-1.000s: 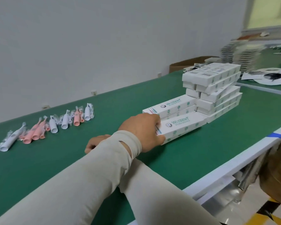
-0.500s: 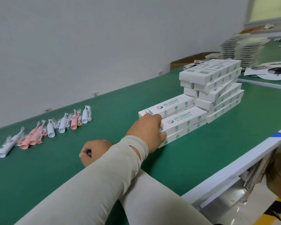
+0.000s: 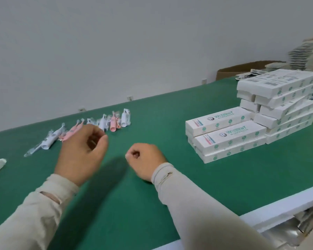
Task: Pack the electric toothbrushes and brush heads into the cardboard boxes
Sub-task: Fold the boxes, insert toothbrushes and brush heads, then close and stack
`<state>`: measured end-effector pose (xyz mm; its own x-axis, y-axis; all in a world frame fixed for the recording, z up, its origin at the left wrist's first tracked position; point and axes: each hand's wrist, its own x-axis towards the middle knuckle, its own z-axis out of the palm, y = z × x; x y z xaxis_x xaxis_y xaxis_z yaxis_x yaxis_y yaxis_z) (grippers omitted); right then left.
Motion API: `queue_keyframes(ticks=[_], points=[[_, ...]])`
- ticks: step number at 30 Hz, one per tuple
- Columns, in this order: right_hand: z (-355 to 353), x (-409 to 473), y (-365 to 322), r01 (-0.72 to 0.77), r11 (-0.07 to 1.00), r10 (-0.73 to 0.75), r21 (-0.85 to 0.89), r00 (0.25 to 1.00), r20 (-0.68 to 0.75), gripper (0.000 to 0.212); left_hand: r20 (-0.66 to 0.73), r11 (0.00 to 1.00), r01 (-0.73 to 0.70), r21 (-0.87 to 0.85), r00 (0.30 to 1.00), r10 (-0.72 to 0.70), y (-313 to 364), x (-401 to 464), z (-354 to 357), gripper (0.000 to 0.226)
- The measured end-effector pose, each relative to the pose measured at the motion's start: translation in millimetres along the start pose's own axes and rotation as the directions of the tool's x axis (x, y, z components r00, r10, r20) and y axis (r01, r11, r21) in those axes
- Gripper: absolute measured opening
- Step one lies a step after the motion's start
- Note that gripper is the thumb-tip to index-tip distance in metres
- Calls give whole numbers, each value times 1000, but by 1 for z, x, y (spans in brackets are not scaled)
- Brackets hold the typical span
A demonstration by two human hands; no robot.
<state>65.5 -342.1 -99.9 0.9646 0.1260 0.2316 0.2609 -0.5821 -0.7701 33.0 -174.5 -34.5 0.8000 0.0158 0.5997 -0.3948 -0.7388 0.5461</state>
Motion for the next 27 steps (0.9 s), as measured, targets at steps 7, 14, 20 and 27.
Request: queue_keyframes(ticks=[7,14,20,27], points=[[10,-4,-7,11,996,-10,-85,1000,15,19,160,813,270,515,902,-401,-130,-54,-58,27],[60,17,-64,242,859,-87,-452,937,337,24,194,851,274,448,900,-391,-120,-66,-62,25],[112,15,-83,245,934,-194,-258,959,208,6,64,821,362,441,900,-431,-141,-68,-99,28],[105,14,-65,214,973,-197,-85,965,175,20,-251,325,572,753,706,-662,-214,-71,-196,53]])
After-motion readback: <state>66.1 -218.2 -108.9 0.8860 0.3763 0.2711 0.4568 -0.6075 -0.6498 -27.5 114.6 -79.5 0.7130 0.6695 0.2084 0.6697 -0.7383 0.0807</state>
